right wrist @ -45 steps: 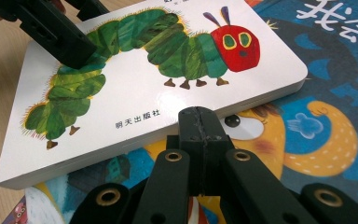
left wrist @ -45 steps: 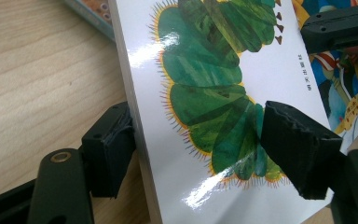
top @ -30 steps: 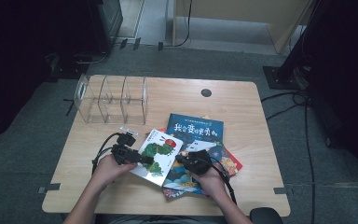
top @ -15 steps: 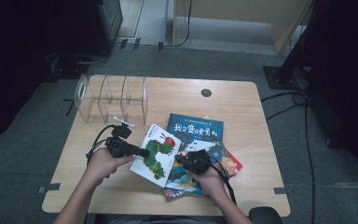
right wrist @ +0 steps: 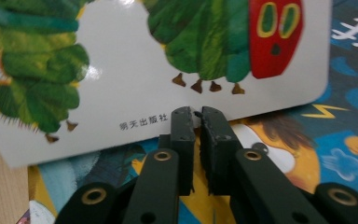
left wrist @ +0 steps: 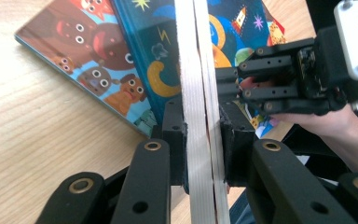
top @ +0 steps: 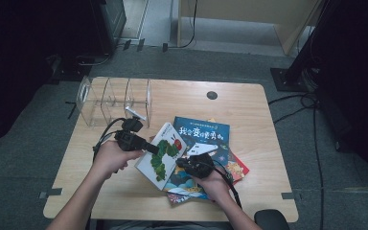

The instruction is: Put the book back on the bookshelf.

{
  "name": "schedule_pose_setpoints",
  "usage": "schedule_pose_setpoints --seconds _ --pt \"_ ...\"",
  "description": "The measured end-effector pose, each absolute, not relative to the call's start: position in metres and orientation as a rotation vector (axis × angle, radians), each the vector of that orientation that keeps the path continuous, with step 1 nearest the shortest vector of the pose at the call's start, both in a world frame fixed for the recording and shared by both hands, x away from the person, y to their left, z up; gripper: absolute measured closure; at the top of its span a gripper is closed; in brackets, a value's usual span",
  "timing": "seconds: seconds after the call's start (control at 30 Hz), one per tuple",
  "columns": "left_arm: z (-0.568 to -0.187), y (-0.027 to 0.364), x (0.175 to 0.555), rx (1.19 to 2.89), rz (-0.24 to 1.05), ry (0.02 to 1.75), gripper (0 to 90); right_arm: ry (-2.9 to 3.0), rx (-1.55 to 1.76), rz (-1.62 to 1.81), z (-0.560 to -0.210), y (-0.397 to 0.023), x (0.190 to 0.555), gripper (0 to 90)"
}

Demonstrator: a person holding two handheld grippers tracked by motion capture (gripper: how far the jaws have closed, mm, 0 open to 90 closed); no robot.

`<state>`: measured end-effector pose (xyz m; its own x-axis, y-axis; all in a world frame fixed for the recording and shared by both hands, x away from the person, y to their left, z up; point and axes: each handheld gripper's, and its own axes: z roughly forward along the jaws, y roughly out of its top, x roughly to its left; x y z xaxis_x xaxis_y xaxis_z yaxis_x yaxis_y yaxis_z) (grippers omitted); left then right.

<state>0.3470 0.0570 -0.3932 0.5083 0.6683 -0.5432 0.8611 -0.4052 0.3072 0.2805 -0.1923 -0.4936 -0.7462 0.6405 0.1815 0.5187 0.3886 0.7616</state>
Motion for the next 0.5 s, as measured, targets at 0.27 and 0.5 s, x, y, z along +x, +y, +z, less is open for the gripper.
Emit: schedule_pose_setpoints --seconds 0.27,0.5 --pt "-0.378 0.058 0.343 2.288 -0.327 1.162 77.6 2.499 0.972 1.259 -0.492 -0.191 0.280 70.9" --pt "-0.365 0.078 0.341 2.275 -0.267 1.199 77.6 2.469 0.959 1.234 -0.491 -0.197 0.282 64.3"
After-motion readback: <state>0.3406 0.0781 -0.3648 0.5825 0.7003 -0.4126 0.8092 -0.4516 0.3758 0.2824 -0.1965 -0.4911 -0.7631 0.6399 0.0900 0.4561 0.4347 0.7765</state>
